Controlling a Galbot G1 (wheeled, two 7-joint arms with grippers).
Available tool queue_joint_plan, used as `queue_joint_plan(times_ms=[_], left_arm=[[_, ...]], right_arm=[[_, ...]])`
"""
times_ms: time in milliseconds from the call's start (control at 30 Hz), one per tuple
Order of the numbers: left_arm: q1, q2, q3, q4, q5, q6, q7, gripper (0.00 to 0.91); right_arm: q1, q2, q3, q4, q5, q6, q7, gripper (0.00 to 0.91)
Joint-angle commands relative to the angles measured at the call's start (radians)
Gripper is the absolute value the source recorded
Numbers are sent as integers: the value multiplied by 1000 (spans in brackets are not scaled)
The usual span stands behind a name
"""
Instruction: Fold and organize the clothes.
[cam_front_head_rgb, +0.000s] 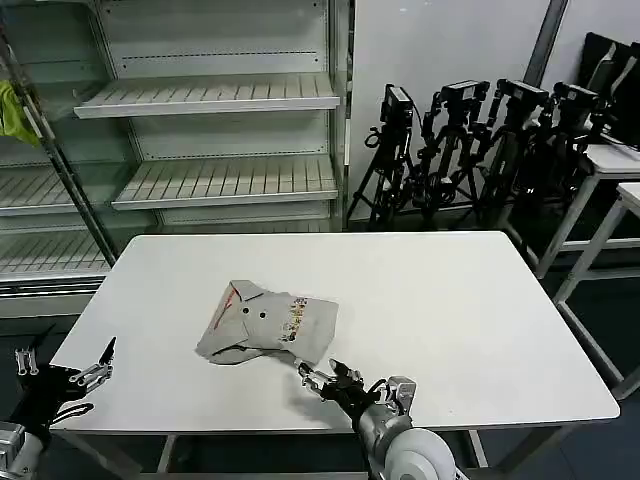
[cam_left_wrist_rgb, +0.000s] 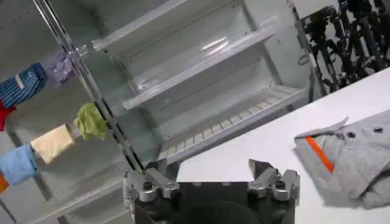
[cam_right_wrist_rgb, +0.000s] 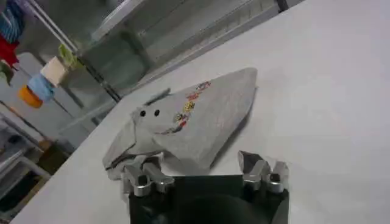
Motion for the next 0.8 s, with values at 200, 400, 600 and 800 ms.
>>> queue_joint_plan(times_ms=[200, 400, 600, 800], left_arm=[[-2, -23, 13, 3, 8, -13, 0, 907], [-3, -37, 23, 6, 15, -29, -1, 907], [-3, -46, 31, 3, 17, -37, -3, 907], [-4, -49, 40, -10, 17, -39, -3, 907]], right_arm=[[-3, 39, 6, -28, 4, -2, -15, 0], [-11, 35, 17, -21, -5, -1, -20, 0], [-21, 17, 43, -1, -6, 0, -20, 0], [-42, -67, 87, 50, 0, -2, -13, 0]])
